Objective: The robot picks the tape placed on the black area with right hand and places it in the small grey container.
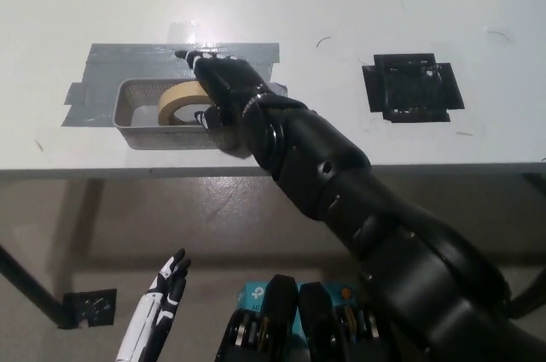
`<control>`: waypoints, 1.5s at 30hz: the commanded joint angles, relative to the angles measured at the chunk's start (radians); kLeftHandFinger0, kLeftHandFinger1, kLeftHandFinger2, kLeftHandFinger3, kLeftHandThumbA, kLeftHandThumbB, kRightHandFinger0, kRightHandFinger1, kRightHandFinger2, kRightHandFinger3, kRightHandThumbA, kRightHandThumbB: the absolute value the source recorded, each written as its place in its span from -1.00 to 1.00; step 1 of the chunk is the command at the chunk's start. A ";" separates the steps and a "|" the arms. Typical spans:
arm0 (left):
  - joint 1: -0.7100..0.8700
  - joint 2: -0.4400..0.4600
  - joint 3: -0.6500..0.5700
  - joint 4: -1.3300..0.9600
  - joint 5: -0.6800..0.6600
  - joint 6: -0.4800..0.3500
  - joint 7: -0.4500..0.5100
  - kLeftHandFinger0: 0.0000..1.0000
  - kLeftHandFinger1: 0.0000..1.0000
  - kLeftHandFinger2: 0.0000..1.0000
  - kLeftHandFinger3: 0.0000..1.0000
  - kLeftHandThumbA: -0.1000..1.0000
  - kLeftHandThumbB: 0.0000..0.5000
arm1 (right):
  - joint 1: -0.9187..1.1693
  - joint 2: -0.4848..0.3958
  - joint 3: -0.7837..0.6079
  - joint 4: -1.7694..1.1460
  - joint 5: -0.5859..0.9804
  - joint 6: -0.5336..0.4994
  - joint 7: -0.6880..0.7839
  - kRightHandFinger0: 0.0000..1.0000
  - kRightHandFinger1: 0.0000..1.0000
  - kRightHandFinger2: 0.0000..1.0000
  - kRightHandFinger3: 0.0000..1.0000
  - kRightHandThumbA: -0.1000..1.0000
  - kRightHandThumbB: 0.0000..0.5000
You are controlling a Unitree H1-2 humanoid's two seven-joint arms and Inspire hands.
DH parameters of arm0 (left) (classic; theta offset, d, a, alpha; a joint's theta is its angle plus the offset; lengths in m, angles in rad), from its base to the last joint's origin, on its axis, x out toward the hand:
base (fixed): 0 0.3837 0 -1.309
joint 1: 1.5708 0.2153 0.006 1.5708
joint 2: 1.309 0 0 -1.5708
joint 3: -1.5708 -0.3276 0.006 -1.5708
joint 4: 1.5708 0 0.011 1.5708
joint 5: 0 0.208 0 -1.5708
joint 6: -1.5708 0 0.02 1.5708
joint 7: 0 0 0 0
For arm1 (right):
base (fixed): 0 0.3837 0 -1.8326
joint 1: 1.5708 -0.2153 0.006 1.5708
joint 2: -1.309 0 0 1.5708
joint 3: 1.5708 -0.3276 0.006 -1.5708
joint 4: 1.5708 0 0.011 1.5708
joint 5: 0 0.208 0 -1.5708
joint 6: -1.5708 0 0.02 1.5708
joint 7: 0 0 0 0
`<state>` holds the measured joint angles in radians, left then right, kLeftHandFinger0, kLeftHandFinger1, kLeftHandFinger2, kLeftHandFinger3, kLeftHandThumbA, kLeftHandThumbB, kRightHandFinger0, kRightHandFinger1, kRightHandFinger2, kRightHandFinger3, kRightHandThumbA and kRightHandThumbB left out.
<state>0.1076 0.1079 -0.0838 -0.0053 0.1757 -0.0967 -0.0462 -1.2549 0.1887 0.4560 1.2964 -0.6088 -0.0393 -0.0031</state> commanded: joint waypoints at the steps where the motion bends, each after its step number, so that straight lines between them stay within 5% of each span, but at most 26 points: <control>1: -0.010 0.026 -0.008 -0.037 0.014 -0.005 -0.017 1.00 1.00 1.00 1.00 1.00 -0.77 | 0.035 -0.074 0.018 -0.232 0.038 0.002 0.211 1.00 1.00 1.00 1.00 0.55 0.97; 8: -0.013 0.027 0.001 -0.030 0.000 -0.008 -0.010 1.00 1.00 1.00 1.00 0.96 -0.81 | 0.181 -0.226 0.021 -0.826 0.111 0.141 0.467 1.00 1.00 1.00 1.00 0.54 0.97; 14: -0.026 0.039 0.013 -0.016 -0.005 -0.014 -0.009 1.00 1.00 1.00 1.00 0.91 -0.93 | 0.212 -0.384 -0.045 -1.233 0.262 0.243 0.627 1.00 1.00 1.00 1.00 0.73 1.00; 23: -0.004 0.031 0.011 -0.020 -0.007 -0.002 -0.009 1.00 1.00 1.00 1.00 0.88 -0.91 | 0.371 -0.500 -0.148 -1.483 0.324 0.250 0.542 1.00 1.00 1.00 1.00 0.93 1.00; 26: -0.024 0.031 0.017 -0.007 -0.007 -0.011 -0.002 1.00 1.00 1.00 1.00 0.87 -0.94 | 0.471 -0.521 -0.213 -1.601 0.384 0.247 0.488 1.00 1.00 1.00 1.00 1.00 0.83; 28: -0.044 0.031 0.015 0.005 -0.001 -0.020 0.001 1.00 1.00 1.00 1.00 0.89 -0.90 | 0.576 -0.517 -0.272 -1.688 0.433 0.222 0.421 1.00 1.00 1.00 1.00 1.00 0.65; 31: -0.056 0.027 0.022 0.010 -0.026 -0.013 -0.006 1.00 1.00 1.00 1.00 0.95 -0.82 | 0.768 -0.505 -0.325 -1.817 0.487 0.224 0.357 1.00 1.00 1.00 1.00 1.00 0.70; 34: -0.047 0.026 0.030 0.006 -0.046 0.003 -0.011 1.00 1.00 1.00 1.00 1.00 -0.71 | 1.004 -0.459 -0.357 -1.864 0.552 0.149 0.280 1.00 1.00 1.00 1.00 1.00 0.33; 45: -0.026 0.006 0.054 0.019 -0.103 -0.004 -0.012 1.00 1.00 1.00 1.00 1.00 -0.56 | 1.259 -0.307 -0.423 -1.505 0.607 -0.106 0.236 1.00 1.00 1.00 1.00 1.00 -0.19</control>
<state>0.0847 0.1125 -0.0630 0.0235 0.1443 -0.0933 -0.0508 -0.0370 -0.1754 0.1223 -0.2434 -0.2332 0.0564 0.3124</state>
